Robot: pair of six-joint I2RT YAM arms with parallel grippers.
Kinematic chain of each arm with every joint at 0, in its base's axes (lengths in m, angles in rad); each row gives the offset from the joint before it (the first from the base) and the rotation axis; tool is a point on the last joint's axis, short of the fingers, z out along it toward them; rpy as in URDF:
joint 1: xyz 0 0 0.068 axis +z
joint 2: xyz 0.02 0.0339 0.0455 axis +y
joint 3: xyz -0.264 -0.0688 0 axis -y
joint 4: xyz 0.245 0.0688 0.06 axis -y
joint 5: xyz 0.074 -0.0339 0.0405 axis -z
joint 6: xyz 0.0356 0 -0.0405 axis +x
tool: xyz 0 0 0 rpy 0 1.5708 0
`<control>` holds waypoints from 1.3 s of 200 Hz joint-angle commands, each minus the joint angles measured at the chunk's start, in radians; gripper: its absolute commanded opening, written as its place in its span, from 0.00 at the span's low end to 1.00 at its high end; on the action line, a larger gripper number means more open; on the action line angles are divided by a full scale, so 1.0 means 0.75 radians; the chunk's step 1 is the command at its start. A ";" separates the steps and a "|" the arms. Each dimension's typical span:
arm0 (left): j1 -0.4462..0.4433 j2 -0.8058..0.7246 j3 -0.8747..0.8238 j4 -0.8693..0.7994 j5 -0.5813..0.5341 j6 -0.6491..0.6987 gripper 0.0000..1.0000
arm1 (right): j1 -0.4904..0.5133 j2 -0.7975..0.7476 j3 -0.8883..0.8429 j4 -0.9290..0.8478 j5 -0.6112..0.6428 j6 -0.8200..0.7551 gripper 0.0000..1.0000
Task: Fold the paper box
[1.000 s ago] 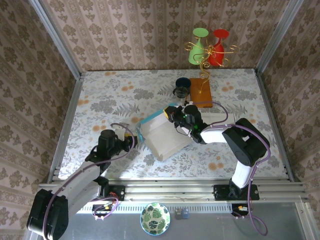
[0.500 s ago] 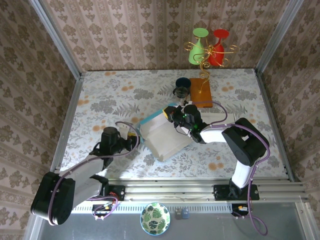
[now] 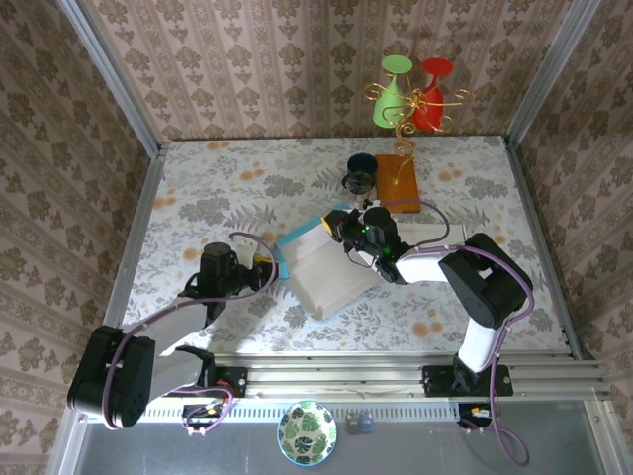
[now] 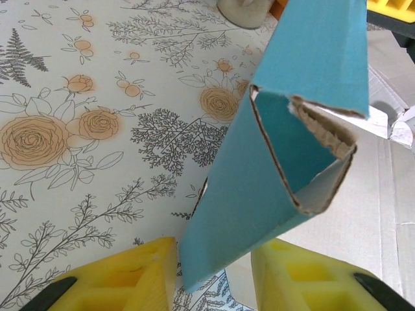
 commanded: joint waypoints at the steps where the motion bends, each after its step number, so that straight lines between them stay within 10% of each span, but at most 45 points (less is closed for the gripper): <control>1: -0.013 0.012 0.057 0.035 0.029 0.031 0.33 | 0.018 -0.005 -0.014 -0.044 0.002 -0.003 0.00; 260: -0.291 0.141 0.108 0.055 -0.559 -0.228 0.28 | 0.155 0.077 -0.126 0.266 0.208 -0.108 0.00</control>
